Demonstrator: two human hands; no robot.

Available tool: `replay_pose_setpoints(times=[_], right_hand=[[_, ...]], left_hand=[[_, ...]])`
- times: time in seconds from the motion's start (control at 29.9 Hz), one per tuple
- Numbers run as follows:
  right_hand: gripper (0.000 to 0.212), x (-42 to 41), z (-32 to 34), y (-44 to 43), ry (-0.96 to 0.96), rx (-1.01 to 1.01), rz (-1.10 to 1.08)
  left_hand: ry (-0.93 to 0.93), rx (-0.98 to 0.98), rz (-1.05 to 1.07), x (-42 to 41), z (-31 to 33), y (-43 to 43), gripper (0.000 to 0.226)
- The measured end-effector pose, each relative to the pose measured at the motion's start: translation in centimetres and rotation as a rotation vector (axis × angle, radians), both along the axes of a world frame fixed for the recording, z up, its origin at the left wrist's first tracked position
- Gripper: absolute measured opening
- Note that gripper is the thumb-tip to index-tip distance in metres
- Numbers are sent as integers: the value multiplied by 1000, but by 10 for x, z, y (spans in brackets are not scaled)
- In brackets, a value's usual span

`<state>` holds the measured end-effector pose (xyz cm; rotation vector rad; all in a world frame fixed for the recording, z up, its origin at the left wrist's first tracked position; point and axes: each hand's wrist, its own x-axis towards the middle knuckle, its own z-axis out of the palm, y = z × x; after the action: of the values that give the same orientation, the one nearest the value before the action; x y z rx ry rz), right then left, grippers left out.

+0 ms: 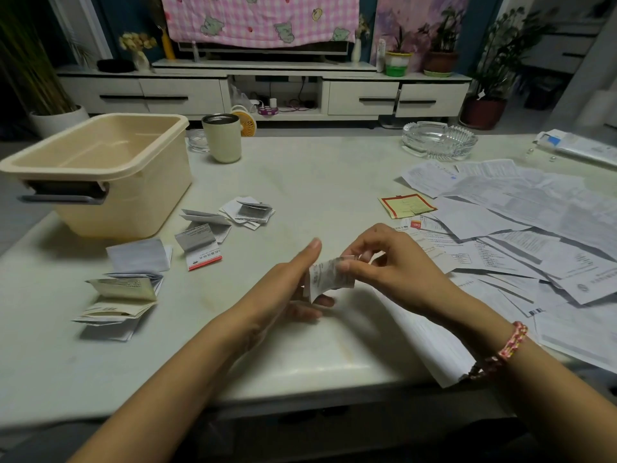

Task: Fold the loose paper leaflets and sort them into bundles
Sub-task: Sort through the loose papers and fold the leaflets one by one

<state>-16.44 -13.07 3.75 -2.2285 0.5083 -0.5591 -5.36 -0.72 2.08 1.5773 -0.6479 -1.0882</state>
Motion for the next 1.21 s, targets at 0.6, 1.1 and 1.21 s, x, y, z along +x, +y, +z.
replay_pose_setpoints(times=[0.6, 1.1, 1.21], right_hand=[[11, 26, -6, 13, -130, 609, -39], [10, 65, -10, 14, -89, 732, -79], [9, 88, -11, -4, -193, 773, -228]], left_hand=[[-175, -271, 325, 4, 0, 0, 13], [-330, -225, 431, 40, 4, 3, 25], [-309, -178, 550, 59, 3, 3, 20]])
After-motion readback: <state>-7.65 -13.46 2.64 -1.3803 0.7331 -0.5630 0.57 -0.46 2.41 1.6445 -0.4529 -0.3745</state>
